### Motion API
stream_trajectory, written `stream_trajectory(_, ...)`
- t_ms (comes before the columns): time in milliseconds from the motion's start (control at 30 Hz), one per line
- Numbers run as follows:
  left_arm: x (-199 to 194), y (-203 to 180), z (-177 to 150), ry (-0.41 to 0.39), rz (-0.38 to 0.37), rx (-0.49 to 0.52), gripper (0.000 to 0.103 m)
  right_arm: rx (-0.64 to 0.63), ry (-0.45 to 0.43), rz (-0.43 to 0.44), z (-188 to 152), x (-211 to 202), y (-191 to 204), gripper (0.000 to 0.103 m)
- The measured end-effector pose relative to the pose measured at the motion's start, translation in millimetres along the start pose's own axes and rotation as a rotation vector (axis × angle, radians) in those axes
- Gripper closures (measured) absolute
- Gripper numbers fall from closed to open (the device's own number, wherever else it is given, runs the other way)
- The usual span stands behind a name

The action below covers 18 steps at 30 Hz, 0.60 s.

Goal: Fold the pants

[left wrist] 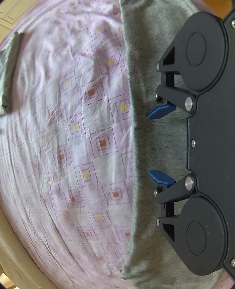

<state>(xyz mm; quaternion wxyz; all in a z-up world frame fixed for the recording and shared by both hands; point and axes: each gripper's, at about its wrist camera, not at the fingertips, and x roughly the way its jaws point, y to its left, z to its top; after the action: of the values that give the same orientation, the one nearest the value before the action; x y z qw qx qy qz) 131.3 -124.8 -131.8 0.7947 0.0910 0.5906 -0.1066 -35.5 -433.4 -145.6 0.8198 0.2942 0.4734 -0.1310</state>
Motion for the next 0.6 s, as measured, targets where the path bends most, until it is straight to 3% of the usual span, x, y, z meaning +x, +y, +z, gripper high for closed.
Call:
stream_trajectory(67,-8,4,-13,0.005,-0.008,-0.004,0.054,-0.002,-0.021,0.01,0,-7,5,0.092)
stream_trajectory(133,-8,4,-25,0.024,-0.011,0.0,0.06,0.0,-0.036,0.024,0,-12,8,0.092)
stream_trajectory(433,19,-24,-27,0.051,-0.022,0.078,0.062,-0.019,-0.058,0.054,5,-22,20,0.092)
stream_trajectory(533,14,-30,-24,0.042,-0.005,0.124,0.064,-0.026,-0.069,0.06,5,-26,24,0.092)
stream_trajectory(600,3,-27,-30,0.019,-0.032,0.13,0.063,-0.024,-0.08,0.064,3,-30,27,0.092)
